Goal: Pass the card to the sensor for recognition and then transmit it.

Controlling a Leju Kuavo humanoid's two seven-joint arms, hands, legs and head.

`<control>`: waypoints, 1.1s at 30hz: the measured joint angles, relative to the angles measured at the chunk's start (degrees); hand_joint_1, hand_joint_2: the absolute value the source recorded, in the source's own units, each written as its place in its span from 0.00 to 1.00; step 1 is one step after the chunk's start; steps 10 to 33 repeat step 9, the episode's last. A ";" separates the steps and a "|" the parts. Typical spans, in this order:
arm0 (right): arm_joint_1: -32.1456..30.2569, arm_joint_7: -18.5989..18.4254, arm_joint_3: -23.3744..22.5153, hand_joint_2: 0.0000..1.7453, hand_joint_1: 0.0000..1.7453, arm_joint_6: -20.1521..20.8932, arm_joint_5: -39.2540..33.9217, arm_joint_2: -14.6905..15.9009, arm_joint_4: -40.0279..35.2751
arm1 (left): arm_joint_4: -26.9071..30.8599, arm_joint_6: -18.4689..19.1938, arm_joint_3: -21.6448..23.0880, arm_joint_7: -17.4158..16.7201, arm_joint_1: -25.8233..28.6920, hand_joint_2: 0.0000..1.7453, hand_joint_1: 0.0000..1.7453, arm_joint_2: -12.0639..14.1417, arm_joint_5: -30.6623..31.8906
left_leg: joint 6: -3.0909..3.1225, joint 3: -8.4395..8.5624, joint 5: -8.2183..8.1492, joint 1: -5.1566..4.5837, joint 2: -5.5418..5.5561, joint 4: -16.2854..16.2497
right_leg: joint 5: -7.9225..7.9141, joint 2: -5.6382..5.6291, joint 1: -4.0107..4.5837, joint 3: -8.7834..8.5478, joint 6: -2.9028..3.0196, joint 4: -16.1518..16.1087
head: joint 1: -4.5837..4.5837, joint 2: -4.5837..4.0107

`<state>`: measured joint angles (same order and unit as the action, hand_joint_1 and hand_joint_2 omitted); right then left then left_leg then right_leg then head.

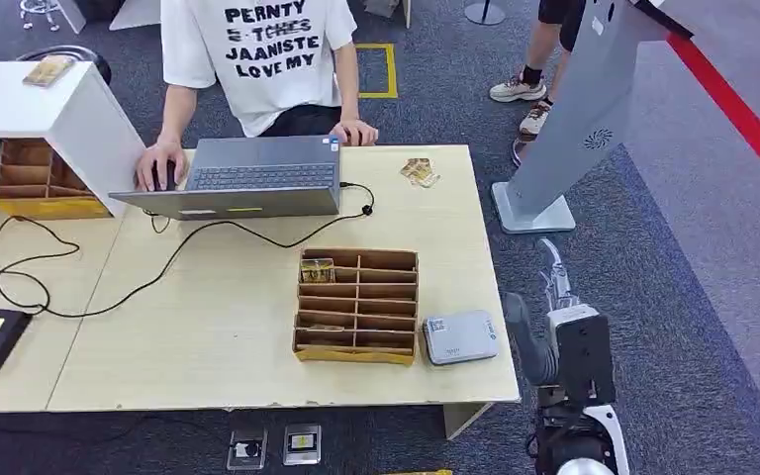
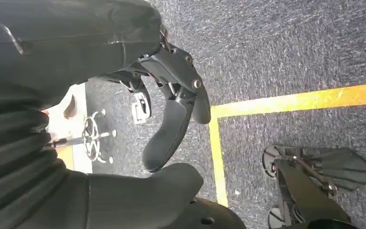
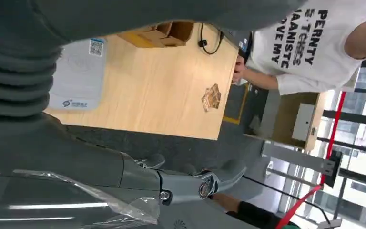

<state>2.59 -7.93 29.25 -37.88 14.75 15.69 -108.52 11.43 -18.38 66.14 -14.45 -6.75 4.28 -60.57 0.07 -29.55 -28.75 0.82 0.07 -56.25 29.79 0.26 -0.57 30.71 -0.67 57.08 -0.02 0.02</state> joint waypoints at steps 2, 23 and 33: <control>-0.43 0.55 -0.26 0.00 0.00 -0.02 -0.33 0.00 -0.15 | 0.00 0.02 0.00 0.00 0.01 1.00 0.44 0.00 0.18 | 0.00 0.00 0.00 0.00 -0.01 0.00 | 0.00 -0.01 0.00 0.00 0.00 0.00 | 0.00 0.00; -0.85 1.09 -1.53 0.00 0.00 -0.26 -1.03 0.00 -0.29 | 0.00 0.20 0.02 0.00 0.00 1.00 0.36 0.00 0.37 | 0.00 0.00 0.00 0.00 0.00 0.00 | 0.00 -0.01 0.00 -0.01 0.00 0.00 | 0.00 0.00; -0.85 1.09 -1.53 0.00 0.00 -0.26 -1.03 0.00 -0.29 | 0.00 0.20 0.02 0.00 0.00 1.00 0.36 0.00 0.37 | 0.00 0.00 0.00 0.00 0.00 0.00 | 0.00 -0.01 0.00 -0.01 0.00 0.00 | 0.00 0.00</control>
